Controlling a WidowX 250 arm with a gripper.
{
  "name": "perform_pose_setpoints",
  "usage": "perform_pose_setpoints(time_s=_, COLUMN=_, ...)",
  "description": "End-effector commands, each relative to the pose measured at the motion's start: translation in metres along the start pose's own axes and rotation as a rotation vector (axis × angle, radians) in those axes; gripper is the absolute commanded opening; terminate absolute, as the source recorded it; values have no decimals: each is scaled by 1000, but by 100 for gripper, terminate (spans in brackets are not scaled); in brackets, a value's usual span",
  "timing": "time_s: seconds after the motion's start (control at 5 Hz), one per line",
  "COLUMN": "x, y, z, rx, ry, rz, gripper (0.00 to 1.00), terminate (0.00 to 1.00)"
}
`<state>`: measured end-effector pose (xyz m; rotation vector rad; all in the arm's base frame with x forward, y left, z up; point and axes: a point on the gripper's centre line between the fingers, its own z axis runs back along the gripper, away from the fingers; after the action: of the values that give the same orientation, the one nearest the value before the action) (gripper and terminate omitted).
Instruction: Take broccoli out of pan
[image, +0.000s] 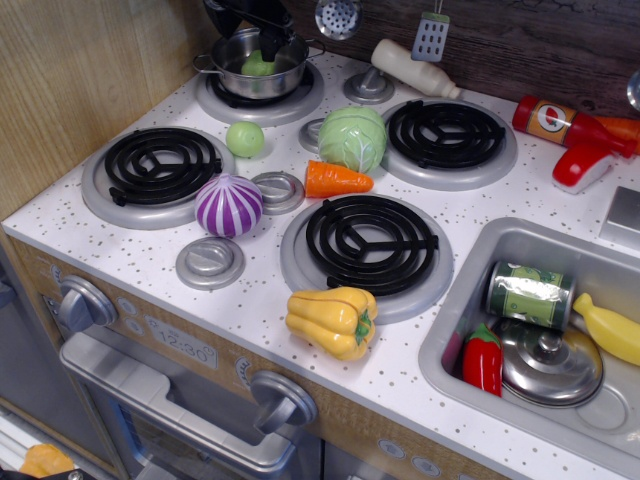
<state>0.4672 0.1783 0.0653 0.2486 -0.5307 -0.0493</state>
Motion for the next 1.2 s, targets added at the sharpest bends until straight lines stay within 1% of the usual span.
perform_pose_setpoints(time_s=0.0, x=18, y=14, z=3, rx=2, ry=-67, rz=-12, gripper=100, terminate=0)
perform_pose_setpoints(time_s=0.2, x=15, y=13, z=-7, rx=-23, ry=-51, rz=-6, gripper=100, terminate=0)
perform_pose_setpoints(time_s=0.4, x=17, y=17, z=-14, rx=-53, ry=-31, rz=-6, gripper=0, terminate=0)
perform_pose_setpoints(time_s=0.6, x=19, y=21, z=-23, rx=-82, ry=-12, rz=-12, gripper=0, terminate=0)
perform_pose_setpoints(time_s=0.8, x=25, y=25, z=-16, rx=-59, ry=-17, rz=-33, gripper=0, terminate=0)
perform_pose_setpoints(time_s=1.0, x=32, y=30, z=5, rx=-2, ry=-1, rz=-66, gripper=0, terminate=0)
